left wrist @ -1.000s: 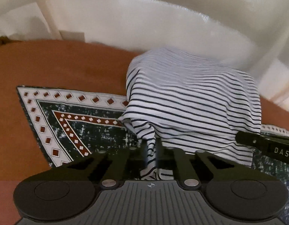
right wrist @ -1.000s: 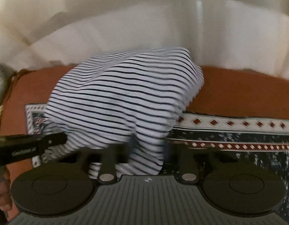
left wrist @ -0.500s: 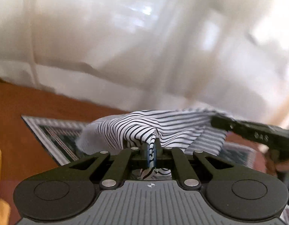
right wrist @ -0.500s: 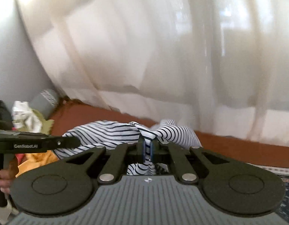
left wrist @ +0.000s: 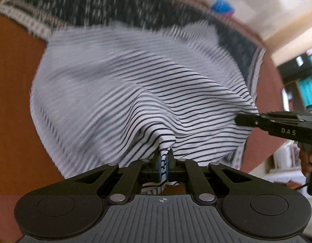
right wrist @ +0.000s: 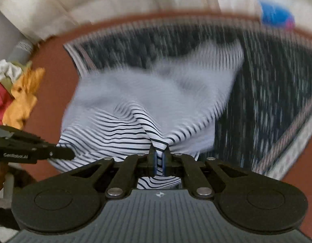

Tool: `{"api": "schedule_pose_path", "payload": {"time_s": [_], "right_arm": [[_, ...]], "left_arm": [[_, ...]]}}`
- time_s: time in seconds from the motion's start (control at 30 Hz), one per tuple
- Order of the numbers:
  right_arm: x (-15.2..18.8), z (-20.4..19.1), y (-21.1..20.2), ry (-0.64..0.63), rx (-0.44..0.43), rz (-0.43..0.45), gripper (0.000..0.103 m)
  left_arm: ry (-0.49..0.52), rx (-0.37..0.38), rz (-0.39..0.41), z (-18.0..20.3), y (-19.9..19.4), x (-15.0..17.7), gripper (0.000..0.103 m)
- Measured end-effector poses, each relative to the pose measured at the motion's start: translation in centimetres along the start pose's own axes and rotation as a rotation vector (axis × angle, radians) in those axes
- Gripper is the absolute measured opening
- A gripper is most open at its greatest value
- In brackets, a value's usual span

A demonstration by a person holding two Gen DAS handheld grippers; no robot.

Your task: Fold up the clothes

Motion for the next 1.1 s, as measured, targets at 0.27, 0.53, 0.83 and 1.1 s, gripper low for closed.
{"api": "schedule_pose_path", "payload": {"time_s": [0.27,0.53,0.83,1.1], "right_arm": [[3.7,2.6,4.2,0.051,-0.004,-0.168,0.011],[-1.1,3.2,-1.2,-0.033,-0.064,-0.006,0.042],[-8.4,-2.1,-0.6,-0.211,-0.190,0.132,0.053],[-11.1,-1.8,3.7,-0.186,0.012,0.125,0.053]], "left_arm": [[-0.054,-0.082,-0.079,-0.1,2.3,1.7,0.045],[-0.116,-0.264,0.152,-1.5,-6.0,-1.1,0.077],[-0.247,-0.442,0.238,-9.5,-5.6,-7.6,0.082],[-0.145,-0.404,0.161,-12.0,0.0,-11.0,0.082]]}}
Point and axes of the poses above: each gripper's, at about its wrist camera, not at the fingertips, and y roughly the way its jaws point, z to its right, x to its underside, the point moved 2 cm from there along y, roughly the way its jaws point, and after that the axes turned 12 degrees about y, right-handed, at the moved point
